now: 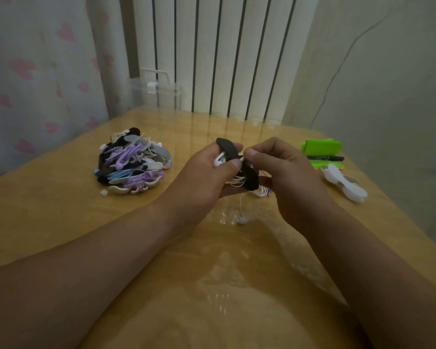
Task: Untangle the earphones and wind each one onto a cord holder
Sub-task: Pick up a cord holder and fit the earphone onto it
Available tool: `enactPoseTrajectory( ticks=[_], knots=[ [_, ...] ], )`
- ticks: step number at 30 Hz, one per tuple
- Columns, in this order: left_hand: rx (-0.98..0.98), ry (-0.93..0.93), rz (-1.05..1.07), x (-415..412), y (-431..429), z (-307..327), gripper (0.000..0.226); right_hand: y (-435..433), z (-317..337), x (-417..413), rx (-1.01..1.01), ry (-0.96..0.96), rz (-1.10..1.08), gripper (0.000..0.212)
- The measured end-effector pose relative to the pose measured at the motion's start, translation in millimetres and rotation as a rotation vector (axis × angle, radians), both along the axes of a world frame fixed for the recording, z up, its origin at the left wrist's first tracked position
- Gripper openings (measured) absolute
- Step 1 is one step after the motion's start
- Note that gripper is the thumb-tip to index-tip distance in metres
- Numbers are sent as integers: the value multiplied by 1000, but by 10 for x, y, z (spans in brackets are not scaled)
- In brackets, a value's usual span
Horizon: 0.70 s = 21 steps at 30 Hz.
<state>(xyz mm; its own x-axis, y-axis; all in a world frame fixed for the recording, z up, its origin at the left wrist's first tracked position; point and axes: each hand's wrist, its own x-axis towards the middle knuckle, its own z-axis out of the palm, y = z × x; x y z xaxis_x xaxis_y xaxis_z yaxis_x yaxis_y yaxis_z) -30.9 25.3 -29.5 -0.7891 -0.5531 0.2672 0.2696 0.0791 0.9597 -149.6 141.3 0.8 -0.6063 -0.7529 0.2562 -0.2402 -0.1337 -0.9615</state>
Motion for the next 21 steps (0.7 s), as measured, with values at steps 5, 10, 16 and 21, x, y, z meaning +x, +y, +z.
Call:
enactPoseTrajectory(
  ticks=[5, 10, 16, 21],
  knots=[
    [-57, -43, 28, 22, -17, 15, 35, -22, -45, 5, 3, -107, 5, 5],
    [-98, -65, 2, 31, -68, 30, 48, -36, -94, -30, 84, -272, 153, 8],
    [77, -38, -127, 35, -108, 82, 87, -60, -179, 2, 38, -263, 120, 2],
    [277, 59, -240, 3, -86, 114, 71, -126, -224, 101, -89, -39, -73, 8]
  ],
)
